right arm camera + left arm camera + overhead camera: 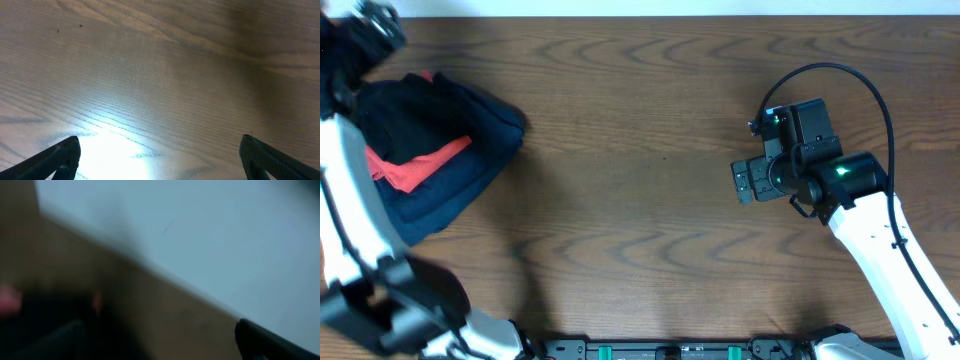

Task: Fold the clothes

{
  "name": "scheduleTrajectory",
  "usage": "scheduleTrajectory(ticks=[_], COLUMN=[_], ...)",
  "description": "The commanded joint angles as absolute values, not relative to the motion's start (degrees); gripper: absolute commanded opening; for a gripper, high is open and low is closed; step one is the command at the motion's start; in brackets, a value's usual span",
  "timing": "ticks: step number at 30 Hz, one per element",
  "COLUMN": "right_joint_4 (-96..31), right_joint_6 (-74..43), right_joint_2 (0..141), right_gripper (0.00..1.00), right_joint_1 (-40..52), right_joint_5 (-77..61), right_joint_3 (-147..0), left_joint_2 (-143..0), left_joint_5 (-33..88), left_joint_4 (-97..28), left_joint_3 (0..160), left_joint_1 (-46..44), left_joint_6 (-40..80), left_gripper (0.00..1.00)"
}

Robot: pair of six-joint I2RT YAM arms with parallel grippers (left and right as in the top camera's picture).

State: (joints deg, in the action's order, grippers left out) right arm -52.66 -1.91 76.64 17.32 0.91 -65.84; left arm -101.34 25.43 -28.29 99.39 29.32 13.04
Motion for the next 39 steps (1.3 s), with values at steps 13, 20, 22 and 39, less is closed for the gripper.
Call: scheduleTrajectory(ticks=[13,20,22,39], right_joint_4=[-54.2,-53.2,-52.1,-30.4], right_joint_6=[-1.2,-1.3,-1.3,-1.9], right_joint_2=[76.4,76.4,76.4,80.6], right_gripper=[0.99,0.99,0.99,0.99], right_joint_1=[16.8,16.8,16.8,-0.1], right_joint_5=[1.3,1.3,1.3,-3.5], right_joint_3=[-66.2,-66.2,-66.2,-66.1], left_joint_2=[-126.2,-119.3,-115.8,-106.0], left_joint_5=[27.1,36.9,40.9,4.4], left_joint_4=[-38.1,-35.7,-35.6,-49.4], left_joint_3=[97.6,97.8,97.8,97.8], left_joint_1=[38.0,36.8,35.3,-11.6], left_joint_6=[13.4,10.3,10.3,1.0], left_gripper=[1.00,0.98,0.98,0.98])
